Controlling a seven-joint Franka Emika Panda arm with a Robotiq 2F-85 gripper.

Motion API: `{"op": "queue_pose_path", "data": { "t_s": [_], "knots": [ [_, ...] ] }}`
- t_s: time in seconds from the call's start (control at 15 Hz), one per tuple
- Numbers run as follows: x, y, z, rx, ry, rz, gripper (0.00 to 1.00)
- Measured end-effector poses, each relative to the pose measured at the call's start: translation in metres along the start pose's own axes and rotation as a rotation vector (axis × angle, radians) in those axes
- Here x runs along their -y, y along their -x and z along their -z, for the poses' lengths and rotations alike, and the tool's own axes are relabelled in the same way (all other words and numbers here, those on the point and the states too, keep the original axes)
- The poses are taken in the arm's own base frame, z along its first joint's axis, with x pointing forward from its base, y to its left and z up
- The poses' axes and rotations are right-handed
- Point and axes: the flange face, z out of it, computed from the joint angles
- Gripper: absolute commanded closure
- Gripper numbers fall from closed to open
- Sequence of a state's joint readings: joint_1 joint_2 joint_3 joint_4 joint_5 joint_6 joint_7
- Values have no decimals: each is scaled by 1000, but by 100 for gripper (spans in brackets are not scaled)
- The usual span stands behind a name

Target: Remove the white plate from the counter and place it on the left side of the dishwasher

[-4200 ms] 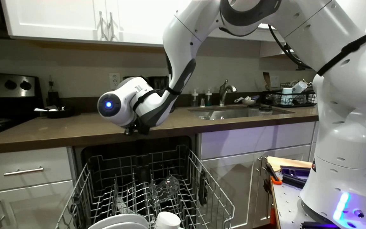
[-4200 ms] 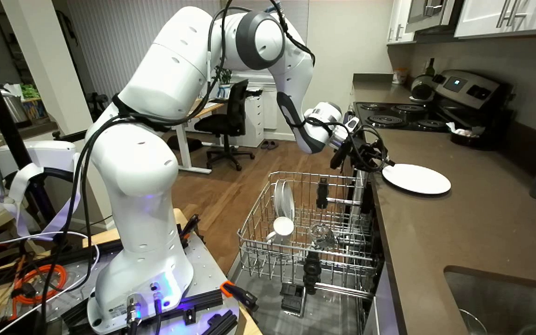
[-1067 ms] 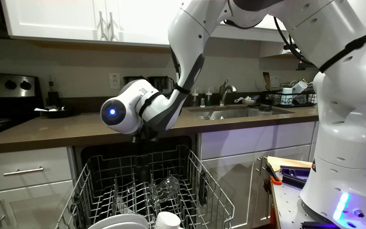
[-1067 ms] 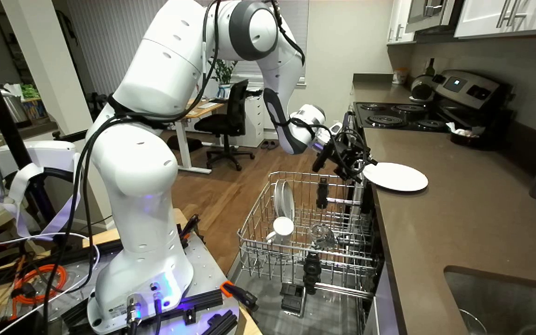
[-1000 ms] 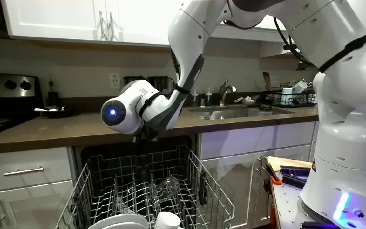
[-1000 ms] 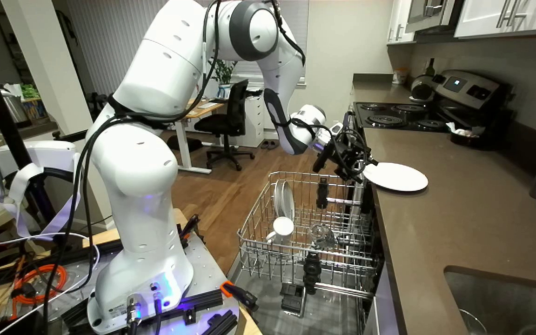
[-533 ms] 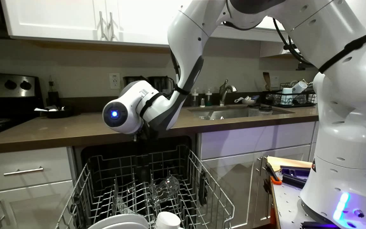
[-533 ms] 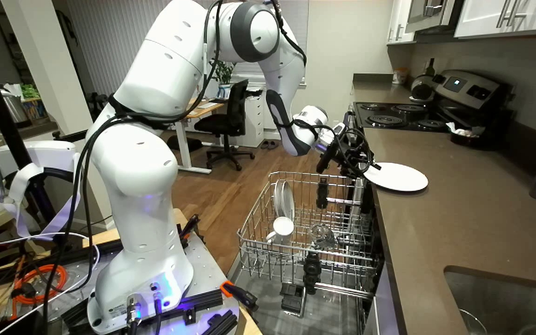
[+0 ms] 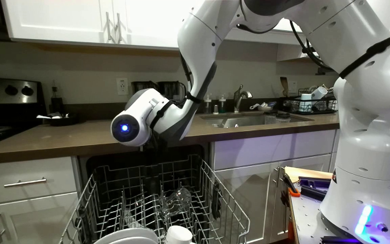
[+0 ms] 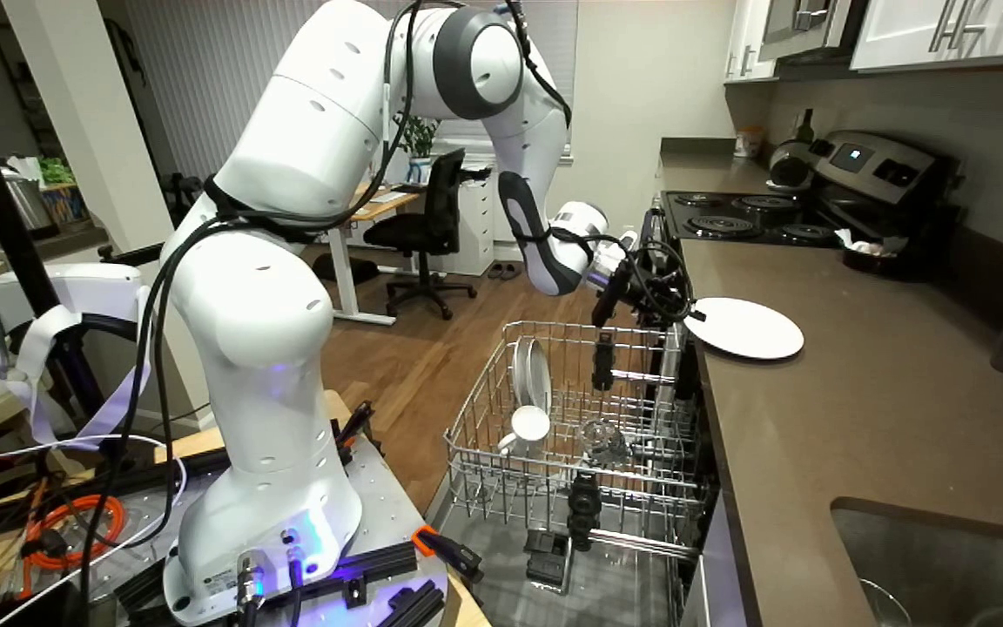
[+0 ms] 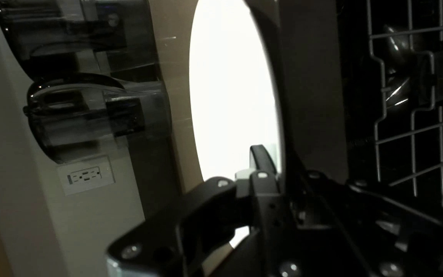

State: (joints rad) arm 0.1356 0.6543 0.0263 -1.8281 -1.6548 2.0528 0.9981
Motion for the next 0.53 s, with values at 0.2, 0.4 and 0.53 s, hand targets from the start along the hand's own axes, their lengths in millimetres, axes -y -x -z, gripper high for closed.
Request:
{"op": "queue_pose_path", "data": {
  "t_s": [0.2,0.4,0.53],
  "knots": [
    [-1,0,-1,-23,18,-12,94],
    [1,1,0,-27,28,-26,94],
    [3,3,1,-22,36,-38,94]
  ]
}}
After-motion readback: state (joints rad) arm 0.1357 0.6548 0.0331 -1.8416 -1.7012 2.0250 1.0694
